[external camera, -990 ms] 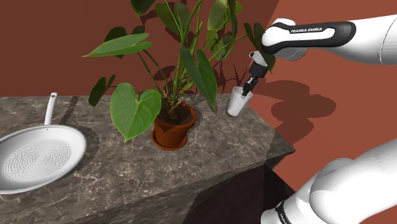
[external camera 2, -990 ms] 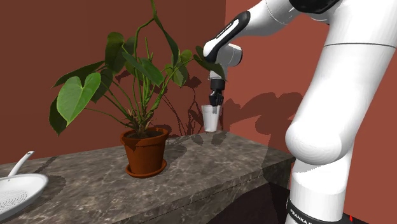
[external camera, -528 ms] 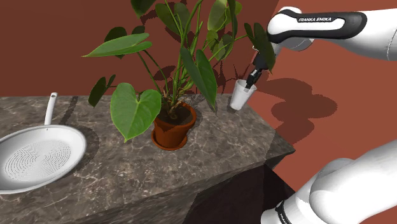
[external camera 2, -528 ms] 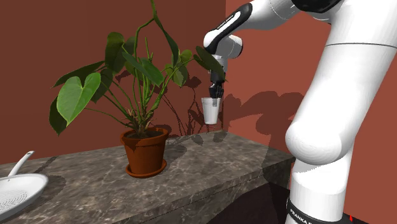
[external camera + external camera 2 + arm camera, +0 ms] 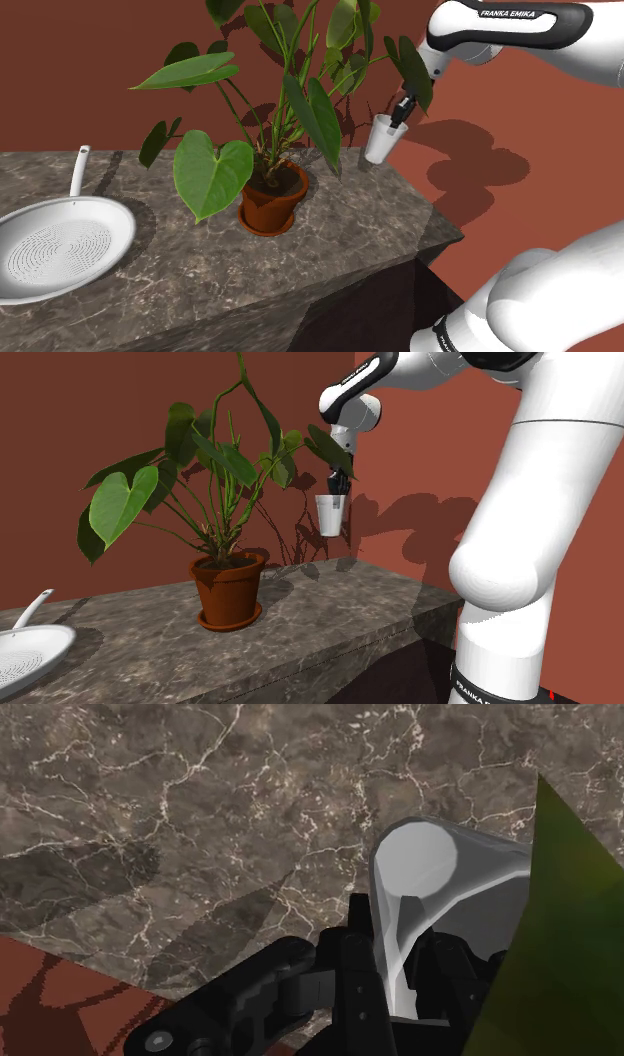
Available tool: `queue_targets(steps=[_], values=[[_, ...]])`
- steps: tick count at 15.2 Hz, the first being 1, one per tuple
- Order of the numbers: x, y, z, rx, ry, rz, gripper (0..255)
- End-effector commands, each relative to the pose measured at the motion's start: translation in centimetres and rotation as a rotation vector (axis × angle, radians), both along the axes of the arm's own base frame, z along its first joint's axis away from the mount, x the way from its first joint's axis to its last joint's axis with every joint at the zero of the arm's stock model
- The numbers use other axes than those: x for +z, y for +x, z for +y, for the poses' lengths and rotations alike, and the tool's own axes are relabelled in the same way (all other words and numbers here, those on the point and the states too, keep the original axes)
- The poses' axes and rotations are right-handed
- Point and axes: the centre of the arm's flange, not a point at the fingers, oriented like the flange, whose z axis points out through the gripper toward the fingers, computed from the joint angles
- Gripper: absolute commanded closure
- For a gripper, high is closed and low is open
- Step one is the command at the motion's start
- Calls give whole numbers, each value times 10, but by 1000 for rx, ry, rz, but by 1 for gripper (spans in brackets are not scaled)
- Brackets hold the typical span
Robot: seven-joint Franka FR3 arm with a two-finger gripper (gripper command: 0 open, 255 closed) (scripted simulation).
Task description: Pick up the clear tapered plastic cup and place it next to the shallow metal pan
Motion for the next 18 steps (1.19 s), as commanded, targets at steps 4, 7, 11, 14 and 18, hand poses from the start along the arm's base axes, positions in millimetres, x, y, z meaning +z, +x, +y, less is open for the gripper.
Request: queue_targets(steps=[4,7,11,14,18], values=[[2,-6,60,0,0,0,255],[2,-9,99,0,0,0,255],[2,-13,152,0,0,0,255],[2,-16,191,0,0,0,255],[3,-20,244,0,0,0,255]])
